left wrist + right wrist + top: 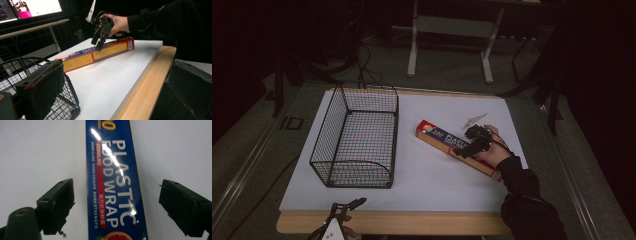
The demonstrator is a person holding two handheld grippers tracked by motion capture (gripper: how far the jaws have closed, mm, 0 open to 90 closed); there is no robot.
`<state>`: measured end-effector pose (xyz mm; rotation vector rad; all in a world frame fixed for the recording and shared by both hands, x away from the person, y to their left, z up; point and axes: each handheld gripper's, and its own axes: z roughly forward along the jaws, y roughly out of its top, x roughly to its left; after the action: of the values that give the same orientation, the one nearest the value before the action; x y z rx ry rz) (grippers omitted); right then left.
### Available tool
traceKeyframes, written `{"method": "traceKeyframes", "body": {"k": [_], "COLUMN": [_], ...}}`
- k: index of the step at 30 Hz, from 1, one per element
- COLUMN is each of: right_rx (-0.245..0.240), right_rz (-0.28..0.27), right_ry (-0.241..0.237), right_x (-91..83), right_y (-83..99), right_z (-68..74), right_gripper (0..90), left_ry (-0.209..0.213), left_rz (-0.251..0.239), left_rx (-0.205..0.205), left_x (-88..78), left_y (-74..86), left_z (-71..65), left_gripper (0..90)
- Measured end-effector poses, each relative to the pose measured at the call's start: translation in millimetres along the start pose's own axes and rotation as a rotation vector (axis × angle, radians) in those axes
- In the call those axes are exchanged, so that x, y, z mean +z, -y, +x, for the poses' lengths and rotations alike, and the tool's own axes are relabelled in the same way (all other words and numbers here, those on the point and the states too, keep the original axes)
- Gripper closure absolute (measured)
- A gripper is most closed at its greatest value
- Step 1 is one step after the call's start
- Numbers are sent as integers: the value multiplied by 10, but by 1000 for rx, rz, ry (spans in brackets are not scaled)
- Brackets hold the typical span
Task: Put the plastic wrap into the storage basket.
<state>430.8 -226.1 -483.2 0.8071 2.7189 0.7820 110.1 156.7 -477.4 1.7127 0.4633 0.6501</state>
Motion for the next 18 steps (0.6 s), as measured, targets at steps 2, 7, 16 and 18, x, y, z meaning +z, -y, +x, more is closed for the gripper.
{"method": "traceKeyframes", "body": {"k": [2,7,16,18], "right_rx": [-5,-19,-36,-26], "right_rz": [13,50,171,193], "right_ry": [3,3,-4,-26], "right_x": [22,74,168,184], "right_y": [-8,-40,-72,-88], "right_z": [-4,7,-39,-55], "right_gripper": [144,156,276,294], "left_ry": [-3,0,-2,-3], "left_rz": [-2,-2,0,2], "left_rx": [0,1,0,1], "left_x": [-6,-10,-20,-15], "left_y": [-1,1,5,6], "left_z": [4,-2,4,5], "left_gripper": [14,14,15,14]}}
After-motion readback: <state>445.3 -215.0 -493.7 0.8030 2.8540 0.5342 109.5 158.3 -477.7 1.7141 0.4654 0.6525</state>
